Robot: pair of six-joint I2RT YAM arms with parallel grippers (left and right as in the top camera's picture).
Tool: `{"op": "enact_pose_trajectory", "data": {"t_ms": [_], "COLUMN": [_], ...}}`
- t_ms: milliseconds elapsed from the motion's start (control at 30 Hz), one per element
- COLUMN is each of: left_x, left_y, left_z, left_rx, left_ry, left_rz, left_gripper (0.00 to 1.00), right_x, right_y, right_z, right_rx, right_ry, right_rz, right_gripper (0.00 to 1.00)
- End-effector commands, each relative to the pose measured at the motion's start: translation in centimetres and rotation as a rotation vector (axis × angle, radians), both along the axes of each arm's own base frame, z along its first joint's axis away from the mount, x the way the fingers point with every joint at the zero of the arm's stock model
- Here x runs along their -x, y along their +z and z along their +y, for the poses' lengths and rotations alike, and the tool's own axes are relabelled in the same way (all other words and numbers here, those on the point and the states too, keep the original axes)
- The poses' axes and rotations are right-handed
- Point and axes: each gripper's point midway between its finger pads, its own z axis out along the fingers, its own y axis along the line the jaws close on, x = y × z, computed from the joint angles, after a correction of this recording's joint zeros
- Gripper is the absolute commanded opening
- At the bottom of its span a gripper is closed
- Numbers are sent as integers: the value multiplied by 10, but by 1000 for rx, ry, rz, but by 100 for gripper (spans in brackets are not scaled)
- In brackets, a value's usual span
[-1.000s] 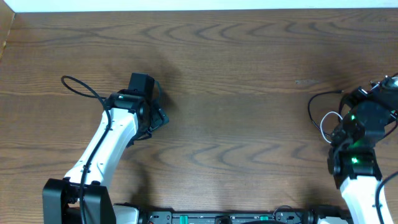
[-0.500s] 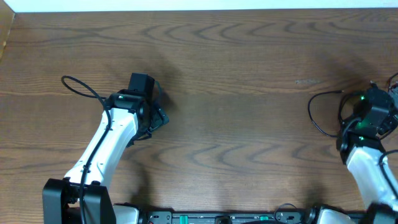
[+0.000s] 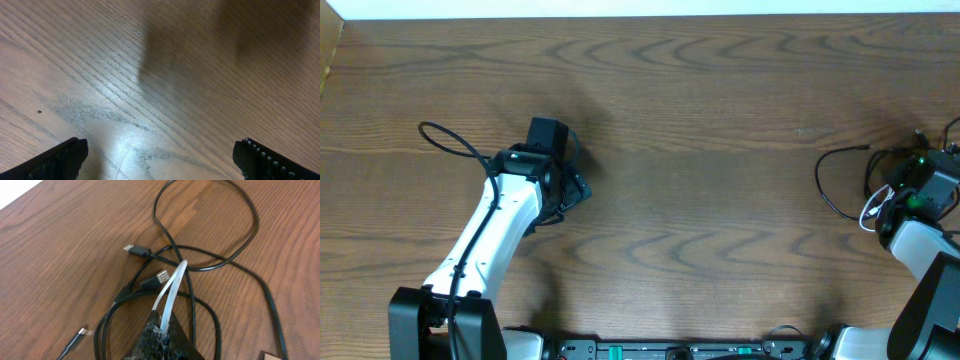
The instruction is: Untangle cables
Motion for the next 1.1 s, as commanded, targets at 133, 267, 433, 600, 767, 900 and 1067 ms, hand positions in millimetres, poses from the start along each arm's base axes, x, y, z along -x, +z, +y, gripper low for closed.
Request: {"op": "enact_pose_trajectory", "data": {"t_ms": [133,267,433,600,767,900,1067], "left_x": [-1,-1,-1,-1,0,-1,-1], "left_y": [1,1,1,1,1,1,1], "left_z": [3,3,3,3,3,3,3], "left_rx": [-15,-14,-15,-15,-15,-15,-14], "left_ry": [-4,-4,-4,-4,-4,-4,-4], "left_rz": [-1,-1,-1,-1,-1,-1,-1], "left_gripper": [98,98,98,98,98,98,98], "right_x": [-8,-7,-4,-3,-3,-3,-7], "right_y": [-6,-13,-17,-18,-19,-19,-14], "right_z": [14,20,21,22,22,22,25], "right_rx": [-80,-110,-121,-123,-124,-125,-124], "right_ry": [68,92,90,90,90,90,108], "right_rz": [-29,-10,11,14,17,17,3], "right_gripper": [4,7,14,31,62,85,99]}}
